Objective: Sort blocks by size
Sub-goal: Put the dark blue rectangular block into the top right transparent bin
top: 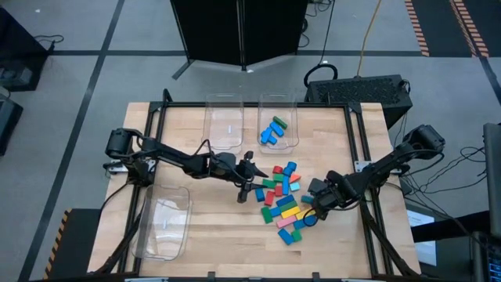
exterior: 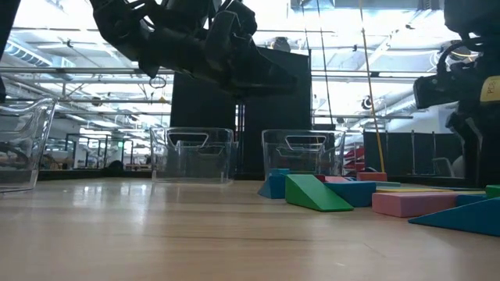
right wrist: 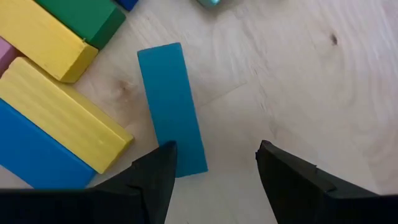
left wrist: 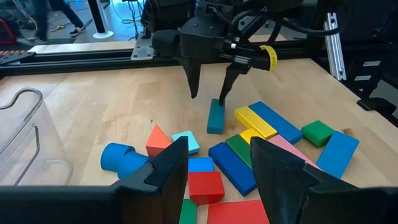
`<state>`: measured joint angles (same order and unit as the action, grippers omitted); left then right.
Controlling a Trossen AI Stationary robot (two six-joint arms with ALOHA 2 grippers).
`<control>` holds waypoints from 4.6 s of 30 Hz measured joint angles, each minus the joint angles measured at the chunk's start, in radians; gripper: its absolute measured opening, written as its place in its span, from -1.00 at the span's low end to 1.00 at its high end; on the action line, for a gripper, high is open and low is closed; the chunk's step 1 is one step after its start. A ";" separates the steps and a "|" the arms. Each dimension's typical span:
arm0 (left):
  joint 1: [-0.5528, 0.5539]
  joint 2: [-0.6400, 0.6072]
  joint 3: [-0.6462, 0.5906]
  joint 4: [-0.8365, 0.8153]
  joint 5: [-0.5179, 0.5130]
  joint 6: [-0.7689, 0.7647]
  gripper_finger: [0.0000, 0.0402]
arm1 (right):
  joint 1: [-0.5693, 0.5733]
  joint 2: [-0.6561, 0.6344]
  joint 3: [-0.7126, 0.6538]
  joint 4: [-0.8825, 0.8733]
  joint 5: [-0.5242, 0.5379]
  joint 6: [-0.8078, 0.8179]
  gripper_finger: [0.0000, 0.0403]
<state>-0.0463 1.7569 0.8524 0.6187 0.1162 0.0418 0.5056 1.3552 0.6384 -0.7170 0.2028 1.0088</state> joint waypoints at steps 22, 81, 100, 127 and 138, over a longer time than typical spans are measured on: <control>0.000 0.000 0.000 -0.002 0.000 0.000 -0.14 | 0.001 -0.014 0.002 0.050 -0.044 -0.208 0.08; -0.001 0.000 0.000 -0.037 -0.068 -0.009 -0.14 | -0.165 -0.301 0.002 0.097 0.068 -0.266 -0.53; 0.000 0.000 0.000 -0.014 -0.098 0.000 -0.14 | -0.586 -0.274 0.090 0.366 0.065 -0.508 -0.53; 0.001 0.000 0.000 -0.007 -0.103 0.076 -0.14 | -1.029 0.410 0.677 0.001 -0.283 -0.759 -0.53; 0.004 0.000 0.000 -0.014 -0.102 0.077 -0.14 | -1.069 0.532 0.677 -0.031 -0.289 -0.820 -0.52</control>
<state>-0.0427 1.7565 0.8528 0.6045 0.0139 0.1192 -0.5632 1.8868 1.3155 -0.7476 -0.0860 0.1890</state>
